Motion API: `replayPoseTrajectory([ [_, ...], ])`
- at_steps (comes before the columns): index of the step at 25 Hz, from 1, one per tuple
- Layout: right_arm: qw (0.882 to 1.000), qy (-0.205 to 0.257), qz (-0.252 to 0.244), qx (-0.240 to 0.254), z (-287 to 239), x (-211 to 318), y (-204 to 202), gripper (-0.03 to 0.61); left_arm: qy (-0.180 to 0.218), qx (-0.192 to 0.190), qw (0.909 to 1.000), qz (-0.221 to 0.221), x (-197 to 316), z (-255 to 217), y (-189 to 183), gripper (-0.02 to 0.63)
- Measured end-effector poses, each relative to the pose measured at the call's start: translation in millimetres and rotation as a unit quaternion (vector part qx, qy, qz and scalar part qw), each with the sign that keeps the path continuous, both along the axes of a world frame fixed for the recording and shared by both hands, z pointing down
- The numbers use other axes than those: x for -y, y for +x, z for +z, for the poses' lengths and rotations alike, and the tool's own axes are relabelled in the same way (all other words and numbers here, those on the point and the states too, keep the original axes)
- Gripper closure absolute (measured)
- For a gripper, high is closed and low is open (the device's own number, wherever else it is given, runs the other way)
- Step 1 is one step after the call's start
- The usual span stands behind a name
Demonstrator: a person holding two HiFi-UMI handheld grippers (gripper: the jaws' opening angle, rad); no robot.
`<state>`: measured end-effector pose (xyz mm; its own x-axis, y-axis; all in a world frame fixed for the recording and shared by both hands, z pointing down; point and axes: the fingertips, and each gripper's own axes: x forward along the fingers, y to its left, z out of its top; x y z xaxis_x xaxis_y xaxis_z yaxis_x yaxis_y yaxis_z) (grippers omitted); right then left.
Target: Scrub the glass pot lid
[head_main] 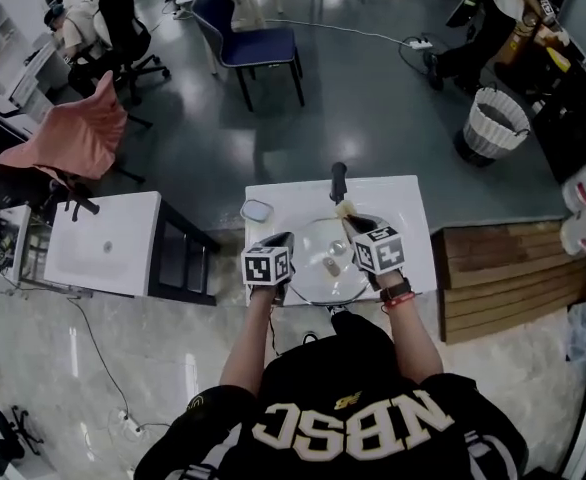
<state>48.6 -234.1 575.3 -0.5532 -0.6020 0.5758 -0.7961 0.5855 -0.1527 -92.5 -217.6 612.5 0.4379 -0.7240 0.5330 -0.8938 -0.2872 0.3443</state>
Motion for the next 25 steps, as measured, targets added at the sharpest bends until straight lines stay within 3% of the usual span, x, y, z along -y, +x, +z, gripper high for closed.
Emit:
replayPoseTrajectory([
  [3,0.998,0.047,0.031,0.018,-35,6,14,0.540,0.072,0.011,0.9972,-0.021,13,-52,-1,0.598],
  [7,0.991,0.108,0.061,0.039,-87,11,23,0.540,0.160,0.028,0.9859,-0.040,24,-120,-7,0.598],
  [15,0.968,0.218,0.096,0.074,-175,13,32,0.538,0.317,0.058,0.9450,-0.055,19,-237,-13,0.598],
  [19,0.958,0.257,0.113,0.060,-193,11,36,0.538,0.357,0.077,0.9287,-0.066,13,-267,-25,0.600],
  [25,0.959,0.245,0.122,0.076,-186,5,32,0.538,0.369,0.035,0.9238,-0.094,3,-266,-33,0.598],
])
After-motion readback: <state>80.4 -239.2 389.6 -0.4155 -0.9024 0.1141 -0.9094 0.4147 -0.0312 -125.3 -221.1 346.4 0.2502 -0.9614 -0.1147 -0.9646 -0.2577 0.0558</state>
